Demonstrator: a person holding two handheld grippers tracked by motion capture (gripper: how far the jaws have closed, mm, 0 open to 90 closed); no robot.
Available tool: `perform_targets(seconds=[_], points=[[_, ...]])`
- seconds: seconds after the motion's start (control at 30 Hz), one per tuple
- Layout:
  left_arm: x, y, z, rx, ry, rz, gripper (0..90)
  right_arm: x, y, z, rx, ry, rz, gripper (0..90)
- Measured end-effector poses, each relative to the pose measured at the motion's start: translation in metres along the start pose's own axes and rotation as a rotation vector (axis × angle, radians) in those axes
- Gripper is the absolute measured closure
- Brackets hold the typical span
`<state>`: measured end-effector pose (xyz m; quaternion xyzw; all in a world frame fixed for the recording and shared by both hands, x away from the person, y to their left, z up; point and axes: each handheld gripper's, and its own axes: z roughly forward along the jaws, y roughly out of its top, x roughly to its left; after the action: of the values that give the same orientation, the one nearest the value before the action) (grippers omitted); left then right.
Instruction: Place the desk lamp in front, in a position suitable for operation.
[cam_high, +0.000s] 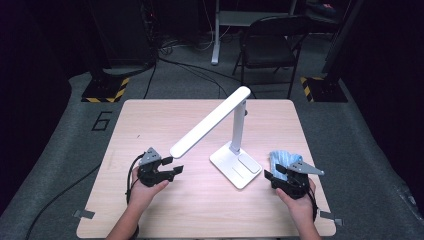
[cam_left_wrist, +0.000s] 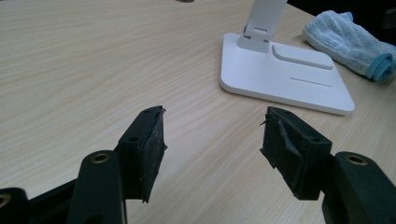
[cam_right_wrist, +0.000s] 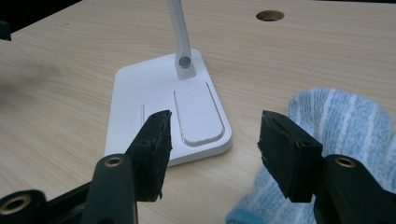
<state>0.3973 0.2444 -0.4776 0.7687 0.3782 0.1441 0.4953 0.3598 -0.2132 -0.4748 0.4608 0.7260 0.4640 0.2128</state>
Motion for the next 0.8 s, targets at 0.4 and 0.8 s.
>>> perform_targets(seconds=[0.4, 0.8], points=[[0.010, 0.039, -0.003, 0.024, 0.024, 0.006, 37.7, 0.010, 0.034, 0.026, 0.037, 0.052, -0.077, 41.8], [0.013, 0.074, -0.023, -0.058, -0.019, 0.055, 35.5, 0.019, 0.062, 0.029, 0.030, 0.060, -0.079, 37.8]])
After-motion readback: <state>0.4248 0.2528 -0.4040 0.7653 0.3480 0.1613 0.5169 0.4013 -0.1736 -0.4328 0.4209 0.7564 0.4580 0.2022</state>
